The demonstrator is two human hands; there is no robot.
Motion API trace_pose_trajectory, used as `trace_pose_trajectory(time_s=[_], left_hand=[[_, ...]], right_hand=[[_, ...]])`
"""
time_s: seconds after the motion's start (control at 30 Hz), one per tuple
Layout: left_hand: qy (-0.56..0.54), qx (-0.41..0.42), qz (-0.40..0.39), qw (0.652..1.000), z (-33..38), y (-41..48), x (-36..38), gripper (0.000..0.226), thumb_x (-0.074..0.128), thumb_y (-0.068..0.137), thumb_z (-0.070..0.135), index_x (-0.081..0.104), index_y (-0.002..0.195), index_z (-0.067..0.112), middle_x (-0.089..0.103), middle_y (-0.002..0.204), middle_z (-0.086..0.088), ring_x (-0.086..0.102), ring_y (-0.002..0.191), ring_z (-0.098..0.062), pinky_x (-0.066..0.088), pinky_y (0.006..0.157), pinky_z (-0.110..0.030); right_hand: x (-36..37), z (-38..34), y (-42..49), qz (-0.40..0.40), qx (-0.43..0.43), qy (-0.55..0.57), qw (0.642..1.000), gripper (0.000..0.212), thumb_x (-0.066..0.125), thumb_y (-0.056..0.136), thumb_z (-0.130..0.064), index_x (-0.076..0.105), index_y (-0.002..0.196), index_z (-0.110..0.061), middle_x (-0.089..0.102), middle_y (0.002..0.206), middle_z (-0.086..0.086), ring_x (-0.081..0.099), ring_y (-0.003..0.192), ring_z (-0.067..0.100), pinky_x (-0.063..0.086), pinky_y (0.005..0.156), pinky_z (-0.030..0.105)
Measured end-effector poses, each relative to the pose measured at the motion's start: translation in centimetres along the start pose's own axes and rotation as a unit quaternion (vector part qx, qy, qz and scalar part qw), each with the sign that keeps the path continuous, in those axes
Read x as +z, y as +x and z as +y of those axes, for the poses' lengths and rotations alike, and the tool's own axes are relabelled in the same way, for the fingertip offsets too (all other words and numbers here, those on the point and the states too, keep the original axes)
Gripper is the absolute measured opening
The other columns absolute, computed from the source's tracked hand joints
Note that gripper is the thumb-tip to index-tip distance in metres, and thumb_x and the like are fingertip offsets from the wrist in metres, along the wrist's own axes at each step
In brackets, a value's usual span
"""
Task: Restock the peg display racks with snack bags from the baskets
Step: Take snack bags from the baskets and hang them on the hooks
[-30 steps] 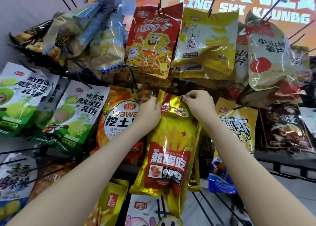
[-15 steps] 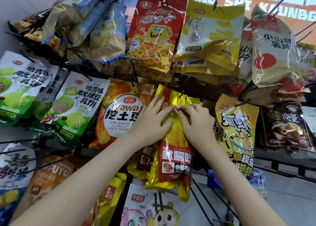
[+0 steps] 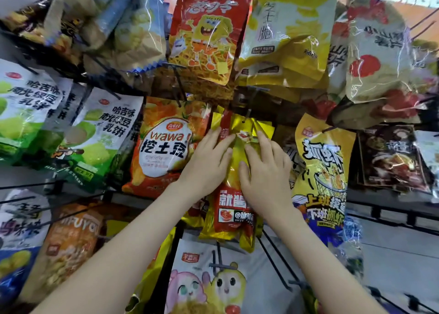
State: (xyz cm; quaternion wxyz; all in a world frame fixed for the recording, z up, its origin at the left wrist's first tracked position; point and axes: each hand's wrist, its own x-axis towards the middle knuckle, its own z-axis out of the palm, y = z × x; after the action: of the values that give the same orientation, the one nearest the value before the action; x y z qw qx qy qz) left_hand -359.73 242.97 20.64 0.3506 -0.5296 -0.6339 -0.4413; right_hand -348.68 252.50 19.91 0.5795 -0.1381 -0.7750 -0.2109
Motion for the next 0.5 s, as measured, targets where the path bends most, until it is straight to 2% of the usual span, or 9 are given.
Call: trace_pose_trajectory(time_s=[0.1,0.2,0.3,0.4,0.5], left_hand=[[-0.075,-0.046,0.015,0.996,1.0,-1.4,-0.2,0.053,0.044,0.100,0.038,0.028,0.150,0.030,0.002,0.161,0.005,0.001,0.146,-0.008,0.004,0.108,-0.020],[-0.095,-0.095,0.002,0.991,2.1,-3.2,-0.5,0.066,0.052,0.095,0.040,0.019,0.152,0.032,-0.004,0.161,0.009,0.000,0.145,-0.006,0.006,0.102,-0.018],[-0.080,-0.112,0.008,0.990,3.5,-5.9,-0.8,0.066,0.050,0.097,0.038,0.016,0.153,0.031,-0.006,0.161,0.010,0.000,0.145,-0.005,0.008,0.104,-0.016],[-0.029,-0.120,0.044,0.991,5.8,-9.8,-0.7,0.058,0.049,0.098,0.033,0.025,0.150,0.025,0.008,0.161,0.005,0.007,0.145,-0.005,0.010,0.107,-0.014],[0.043,-0.109,0.055,0.992,9.2,-15.6,0.3,0.050,0.048,0.099,0.028,0.035,0.147,0.021,0.025,0.155,0.005,0.020,0.142,-0.005,0.014,0.105,-0.007]], right_hand=[[-0.4,-0.5,-1.2,-0.016,0.038,0.057,0.998,0.053,0.032,0.093,-0.036,0.053,0.132,-0.008,0.047,0.142,0.015,0.042,0.127,0.029,0.037,0.102,0.046],[-0.7,-1.0,-2.8,-0.064,0.072,0.153,0.984,0.057,0.031,0.095,-0.039,0.041,0.143,-0.010,0.034,0.151,0.014,0.032,0.137,0.027,0.031,0.111,0.046],[-1.6,-1.3,-4.9,-0.065,0.063,0.195,0.977,0.057,0.034,0.094,-0.037,0.038,0.145,-0.012,0.031,0.153,0.012,0.029,0.139,0.025,0.029,0.111,0.043],[-3.1,-1.3,-8.0,-0.075,0.059,0.247,0.964,0.056,0.038,0.093,-0.034,0.038,0.145,-0.012,0.034,0.151,0.010,0.030,0.138,0.023,0.027,0.111,0.040],[-4.8,-0.6,-13.0,-0.068,0.042,0.291,0.954,0.052,0.046,0.091,-0.027,0.045,0.139,-0.007,0.044,0.143,0.012,0.038,0.132,0.024,0.032,0.109,0.038]])
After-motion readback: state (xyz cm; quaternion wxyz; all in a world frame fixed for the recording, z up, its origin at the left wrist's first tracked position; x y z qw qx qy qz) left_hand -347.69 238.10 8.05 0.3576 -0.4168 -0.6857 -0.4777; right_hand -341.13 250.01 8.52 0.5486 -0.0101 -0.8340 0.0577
